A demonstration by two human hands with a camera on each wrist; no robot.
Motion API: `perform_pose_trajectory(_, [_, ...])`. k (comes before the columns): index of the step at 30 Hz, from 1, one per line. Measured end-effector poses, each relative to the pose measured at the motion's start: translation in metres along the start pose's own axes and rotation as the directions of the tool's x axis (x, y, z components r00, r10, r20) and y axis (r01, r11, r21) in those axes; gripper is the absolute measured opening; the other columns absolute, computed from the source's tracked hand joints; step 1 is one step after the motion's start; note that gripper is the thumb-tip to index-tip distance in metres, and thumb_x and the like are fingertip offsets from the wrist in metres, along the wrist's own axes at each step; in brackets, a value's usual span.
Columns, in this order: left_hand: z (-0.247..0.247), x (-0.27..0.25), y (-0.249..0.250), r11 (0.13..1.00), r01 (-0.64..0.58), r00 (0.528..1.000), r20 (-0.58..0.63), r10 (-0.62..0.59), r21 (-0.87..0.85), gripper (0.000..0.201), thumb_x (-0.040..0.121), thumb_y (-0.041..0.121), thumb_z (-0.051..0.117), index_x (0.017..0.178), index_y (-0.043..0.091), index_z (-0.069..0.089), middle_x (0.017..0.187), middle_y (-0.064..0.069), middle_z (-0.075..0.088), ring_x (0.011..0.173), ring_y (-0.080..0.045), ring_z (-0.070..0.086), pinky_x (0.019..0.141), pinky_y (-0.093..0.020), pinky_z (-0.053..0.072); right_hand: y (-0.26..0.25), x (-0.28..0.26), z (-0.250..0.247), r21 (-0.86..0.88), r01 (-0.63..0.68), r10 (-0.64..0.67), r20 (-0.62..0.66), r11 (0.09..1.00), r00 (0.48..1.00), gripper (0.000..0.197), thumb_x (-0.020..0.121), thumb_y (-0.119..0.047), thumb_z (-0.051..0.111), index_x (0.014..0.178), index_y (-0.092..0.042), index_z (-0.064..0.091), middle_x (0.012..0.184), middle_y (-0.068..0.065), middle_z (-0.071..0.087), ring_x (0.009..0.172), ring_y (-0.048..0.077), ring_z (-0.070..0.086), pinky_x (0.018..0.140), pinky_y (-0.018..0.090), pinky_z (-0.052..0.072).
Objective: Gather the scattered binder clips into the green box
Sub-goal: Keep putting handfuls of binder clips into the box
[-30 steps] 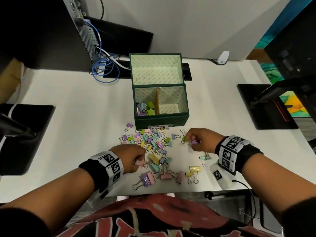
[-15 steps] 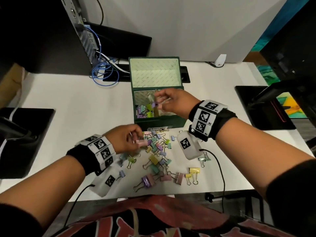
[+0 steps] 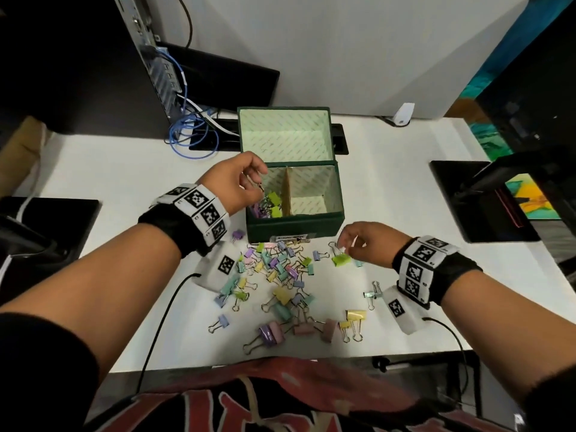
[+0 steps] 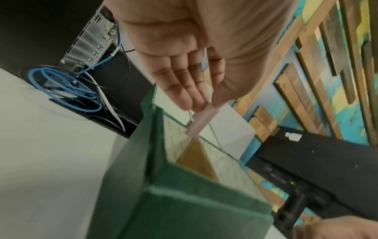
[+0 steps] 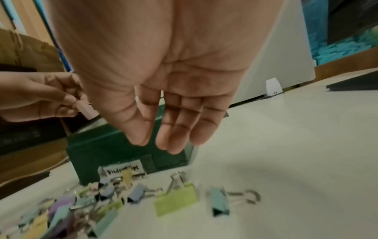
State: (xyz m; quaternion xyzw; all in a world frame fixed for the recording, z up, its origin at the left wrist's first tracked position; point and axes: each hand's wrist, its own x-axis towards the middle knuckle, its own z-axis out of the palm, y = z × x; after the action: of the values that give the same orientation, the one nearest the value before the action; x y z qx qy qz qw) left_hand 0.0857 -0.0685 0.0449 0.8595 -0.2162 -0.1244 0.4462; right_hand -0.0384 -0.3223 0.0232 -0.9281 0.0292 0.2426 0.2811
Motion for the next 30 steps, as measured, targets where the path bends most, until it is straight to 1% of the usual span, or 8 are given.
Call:
perform_pose_trajectory(4, [0.004, -0.01, -0.012, 0.988, 0.008, 0.998, 0.057, -0.017, 0.156, 0.034, 0.075, 0.007, 0.068, 0.103, 0.024, 0.059, 0.099, 0.001, 0.05, 0.078, -0.013, 0.054, 0.073, -0.026, 0.046, 0.007, -0.008, 0.011, -0.076, 0.019, -0.012, 0.094, 0.997, 0.996, 0.019, 0.079, -0.018, 0.068, 0.095, -0.026, 0.062, 0.083, -0.014, 0.05, 0.076, 0.011, 0.051, 0.065, 0.011, 0.037])
perform_pose_trajectory(7, [0.001, -0.031, -0.023, 0.977, 0.021, 0.993, 0.105, -0.045, 0.213, 0.026, 0.075, 0.014, 0.07, 0.08, 0.035, 0.056, 0.081, 0.003, 0.053, 0.067, -0.01, 0.053, 0.064, -0.025, 0.043, 0.004, -0.021, 0.019, -0.141, 0.061, -0.026, 0.237, 0.988, 0.971, 0.035, 0.075, -0.031, 0.073, 0.107, -0.026, 0.059, 0.09, -0.01, 0.047, 0.072, 0.002, 0.047, 0.064, 0.014, 0.036])
perform_pose_trajectory(9, [0.002, -0.051, -0.031, 0.971, 0.03, 0.976, 0.202, -0.08, 0.236, 0.029, 0.074, 0.017, 0.073, 0.073, 0.038, 0.053, 0.071, 0.006, 0.053, 0.057, -0.007, 0.049, 0.061, -0.026, 0.043, 0.004, -0.03, 0.029, -0.205, 0.127, -0.058, 0.311, 0.971, 0.949, 0.046, 0.072, -0.037, 0.074, 0.114, -0.031, 0.055, 0.099, -0.006, 0.045, 0.08, 0.007, 0.047, 0.073, 0.02, 0.041])
perform_pose_trajectory(12, [0.01, -0.08, -0.04, 0.931, -0.033, 0.891, 0.434, -0.137, 0.362, 0.025, 0.071, 0.037, 0.073, 0.091, 0.037, 0.058, 0.085, 0.009, 0.053, 0.071, -0.008, 0.053, 0.075, -0.031, 0.05, 0.0, -0.038, 0.047, -0.267, 0.257, -0.143, 0.381, 0.929, 0.914, 0.056, 0.07, -0.04, 0.075, 0.12, -0.035, 0.05, 0.115, -0.002, 0.045, 0.105, 0.015, 0.045, 0.092, 0.032, 0.043])
perform_pose_trajectory(14, [0.021, -0.094, -0.041, 0.905, -0.148, 0.806, 0.579, -0.122, 0.398, 0.041, 0.066, 0.056, 0.065, 0.103, 0.043, 0.052, 0.099, 0.012, 0.049, 0.088, -0.008, 0.051, 0.085, -0.03, 0.047, -0.007, -0.04, 0.057, -0.304, 0.319, -0.173, 0.424, 0.898, 0.889, 0.055, 0.073, -0.038, 0.073, 0.122, -0.036, 0.048, 0.123, 0.0, 0.043, 0.112, 0.018, 0.043, 0.094, 0.033, 0.042])
perform_pose_trajectory(18, [0.051, -0.109, -0.033, 0.835, -0.388, 0.678, 0.735, -0.027, 0.389, 0.05, 0.071, 0.051, 0.068, 0.116, 0.046, 0.049, 0.116, 0.005, 0.045, 0.103, -0.011, 0.039, 0.09, -0.029, 0.036, -0.016, -0.035, 0.075, -0.369, 0.409, -0.196, 0.495, 0.834, 0.847, 0.051, 0.076, -0.032, 0.071, 0.122, -0.032, 0.05, 0.125, 0.006, 0.043, 0.114, 0.027, 0.044, 0.093, 0.039, 0.044])
perform_pose_trajectory(23, [0.077, -0.109, -0.018, 0.673, -0.575, 0.62, 0.785, -0.015, 0.466, 0.06, 0.072, 0.049, 0.067, 0.127, 0.042, 0.042, 0.129, 0.002, 0.037, 0.118, -0.021, 0.03, 0.097, -0.039, 0.028, -0.021, -0.027, 0.085, -0.365, 0.393, -0.21, 0.45, 0.844, 0.868, 0.041, 0.081, -0.025, 0.062, 0.12, -0.026, 0.051, 0.119, 0.009, 0.045, 0.109, 0.031, 0.049, 0.091, 0.044, 0.046])
perform_pose_trajectory(30, [0.076, -0.103, -0.028, 0.628, -0.578, 0.678, 0.734, 0.014, 0.522, 0.045, 0.081, 0.036, 0.059, 0.124, 0.036, 0.048, 0.123, -0.003, 0.047, 0.113, -0.027, 0.042, 0.09, -0.039, 0.036, -0.019, -0.015, 0.076, -0.348, 0.306, -0.199, 0.31, 0.886, 0.93, 0.034, 0.079, -0.022, 0.059, 0.113, -0.024, 0.054, 0.115, 0.008, 0.048, 0.104, 0.03, 0.052, 0.087, 0.043, 0.048])
